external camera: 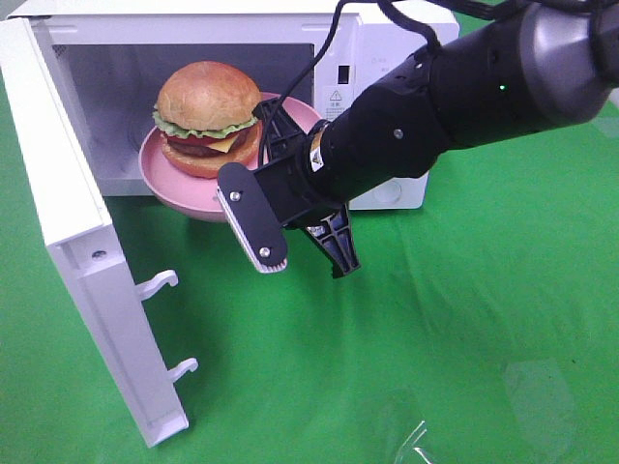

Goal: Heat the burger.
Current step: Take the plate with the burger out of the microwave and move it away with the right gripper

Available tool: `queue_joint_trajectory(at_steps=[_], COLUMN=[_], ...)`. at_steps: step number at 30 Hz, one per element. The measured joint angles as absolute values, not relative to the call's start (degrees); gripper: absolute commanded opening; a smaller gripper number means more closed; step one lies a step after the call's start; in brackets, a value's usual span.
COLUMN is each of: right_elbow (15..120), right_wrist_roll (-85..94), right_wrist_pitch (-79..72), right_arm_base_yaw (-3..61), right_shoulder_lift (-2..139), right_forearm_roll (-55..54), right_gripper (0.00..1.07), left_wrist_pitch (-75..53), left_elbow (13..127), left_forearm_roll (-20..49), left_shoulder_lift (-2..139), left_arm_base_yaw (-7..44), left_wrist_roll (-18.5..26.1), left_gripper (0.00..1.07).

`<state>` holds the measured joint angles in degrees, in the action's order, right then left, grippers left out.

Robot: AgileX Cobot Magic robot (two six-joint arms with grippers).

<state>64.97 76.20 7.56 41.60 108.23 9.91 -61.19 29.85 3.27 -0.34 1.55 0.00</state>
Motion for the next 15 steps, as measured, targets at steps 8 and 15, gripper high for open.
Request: queue_joint_trajectory(at_steps=[8,15], right_elbow=[59.24,54.03], right_wrist_roll=[75.23,74.31], right_wrist_pitch=[6.88,6.36], right_arm_base_yaw=[42.97,43.77], right_shoulder_lift=[103.93,99.52], right_forearm_roll=[8.08,7.73], right_gripper=[0.0,0.0], left_wrist_pitch=[-61.19,-61.19], left_elbow=[29.85,29.85], left_forearm_roll=[3.27,3.27], left_shoulder_lift=[-0.34,-0.34], left_arm_base_yaw=[1.55,1.55], left_wrist_roll=[0.0,0.0], left_gripper=[0.98,0.98])
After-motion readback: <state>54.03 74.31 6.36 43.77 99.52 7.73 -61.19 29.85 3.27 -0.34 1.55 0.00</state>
